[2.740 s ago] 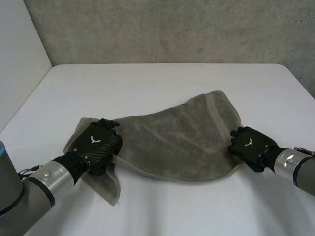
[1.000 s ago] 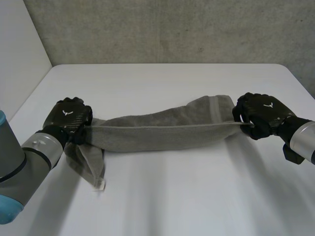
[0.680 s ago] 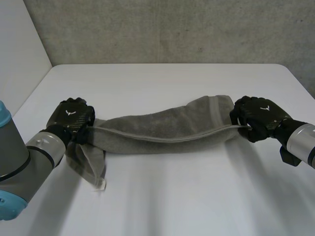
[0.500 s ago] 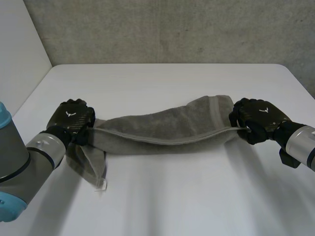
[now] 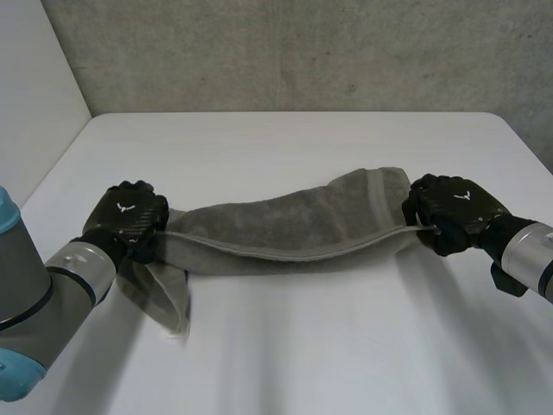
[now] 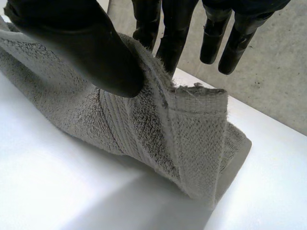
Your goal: Fold the towel.
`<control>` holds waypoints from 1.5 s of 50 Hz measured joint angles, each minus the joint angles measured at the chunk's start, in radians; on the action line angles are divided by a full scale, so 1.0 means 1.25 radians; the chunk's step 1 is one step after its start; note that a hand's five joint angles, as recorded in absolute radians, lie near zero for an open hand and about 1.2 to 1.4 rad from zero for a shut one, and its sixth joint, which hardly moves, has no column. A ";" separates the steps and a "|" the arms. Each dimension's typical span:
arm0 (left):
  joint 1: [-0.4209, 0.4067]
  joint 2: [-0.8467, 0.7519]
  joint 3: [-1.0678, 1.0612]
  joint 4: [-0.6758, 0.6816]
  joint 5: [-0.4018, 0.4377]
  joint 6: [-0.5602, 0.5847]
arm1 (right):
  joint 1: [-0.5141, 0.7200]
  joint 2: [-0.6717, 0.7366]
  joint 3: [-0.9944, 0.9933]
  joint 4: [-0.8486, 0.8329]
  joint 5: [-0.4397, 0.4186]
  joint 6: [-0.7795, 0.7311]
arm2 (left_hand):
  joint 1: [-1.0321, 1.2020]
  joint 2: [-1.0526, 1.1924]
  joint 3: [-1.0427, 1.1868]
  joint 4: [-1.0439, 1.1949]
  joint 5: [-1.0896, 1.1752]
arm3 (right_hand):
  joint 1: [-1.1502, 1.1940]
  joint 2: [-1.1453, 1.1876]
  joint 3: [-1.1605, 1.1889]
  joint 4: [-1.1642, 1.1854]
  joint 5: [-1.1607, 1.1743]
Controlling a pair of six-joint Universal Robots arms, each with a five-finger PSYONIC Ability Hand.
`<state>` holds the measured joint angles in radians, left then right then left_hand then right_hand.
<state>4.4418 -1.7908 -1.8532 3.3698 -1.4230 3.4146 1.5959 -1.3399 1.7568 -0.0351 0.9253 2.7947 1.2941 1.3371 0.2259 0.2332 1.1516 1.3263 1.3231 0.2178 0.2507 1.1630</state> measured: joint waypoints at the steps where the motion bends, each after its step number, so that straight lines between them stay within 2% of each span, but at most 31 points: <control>1: 0.000 0.000 -0.001 0.000 0.000 0.000 | 0.000 0.002 0.001 0.001 0.000 -0.001 | 0.000 0.000 0.000 0.000 0.000 | 0.000 0.000 0.000 0.000 0.000; 11: 0.005 -0.014 0.007 -0.006 0.000 0.004 | 0.011 0.070 -0.016 0.015 0.011 -0.041 | 0.000 0.000 0.000 0.000 0.000 | 0.000 0.000 0.000 0.000 0.000; 15: 0.009 -0.053 0.075 -0.010 0.002 0.010 | 0.035 0.121 -0.088 0.044 0.019 -0.077 | 0.000 0.000 0.000 0.000 0.000 | 0.000 0.004 0.000 0.000 0.000; 20: 0.005 -0.117 0.264 -0.024 0.003 0.038 | 0.086 0.161 -0.274 0.077 0.053 -0.090 | 0.001 0.002 0.000 0.000 0.000 | 0.001 0.004 0.000 0.000 0.000; 25: -0.008 -0.142 0.484 -0.024 0.007 0.075 | 0.125 0.145 -0.526 0.044 0.133 -0.036 | 0.001 0.002 0.000 0.000 0.000 | 0.001 0.004 0.000 0.000 0.000; 27: -0.015 -0.129 0.564 0.008 0.012 0.083 | 0.132 0.121 -0.612 -0.002 0.170 0.010 | 0.001 0.003 0.000 0.000 0.000 | 0.001 0.004 0.000 0.000 0.000; 30: -0.020 -0.084 0.605 0.076 0.021 0.077 | 0.133 0.082 -0.659 -0.069 0.196 0.077 | 0.001 0.003 0.000 0.000 0.000 | 0.001 0.004 0.000 0.000 0.000; 34: -0.018 -0.015 0.569 0.165 0.043 0.051 | 0.125 0.038 -0.622 -0.122 0.188 0.142 | 0.001 0.003 0.000 0.000 0.000 | 0.001 0.004 0.000 0.000 0.004; 39: 0.011 0.042 0.409 0.226 0.106 0.015 | 0.109 -0.021 -0.452 -0.144 0.123 0.153 | 0.001 0.003 0.000 0.000 0.007 | 0.001 0.004 0.000 0.000 0.004; 47: 0.077 0.057 0.108 0.228 0.189 0.014 | 0.060 -0.087 -0.143 -0.138 0.026 0.024 | 0.001 0.004 0.000 0.000 0.007 | 0.001 0.004 0.000 0.000 0.004; 53: 0.092 0.060 -0.042 0.214 0.223 0.032 | 0.013 -0.107 0.020 -0.124 -0.020 -0.084 | 0.001 0.004 0.000 0.000 0.007 | 0.001 0.004 0.000 0.000 0.004; 62: 0.093 0.076 -0.110 0.164 0.221 0.058 | -0.047 -0.111 0.097 -0.053 -0.075 -0.122 | 0.001 0.004 0.000 0.000 0.007 | 0.001 0.004 0.000 0.000 0.004; 69: 0.089 0.085 -0.110 0.142 0.213 0.059 | -0.057 -0.117 0.102 -0.020 -0.079 -0.109 | 0.001 0.004 0.000 0.000 0.007 | 0.001 0.004 0.000 0.000 0.004; 75: 0.086 0.031 -0.103 0.153 0.190 0.059 | -0.056 -0.111 0.111 -0.019 -0.078 -0.100 | -0.024 -0.039 0.000 0.000 -0.033 | 0.001 0.004 0.000 0.000 0.004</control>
<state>4.5488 -1.7515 -1.9815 3.5609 -1.1854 3.4888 1.5264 -1.4781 1.8952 -0.0589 0.8271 2.6691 1.2635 1.2881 0.2259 0.2332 1.1109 1.3275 1.3280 0.2178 0.2507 1.1677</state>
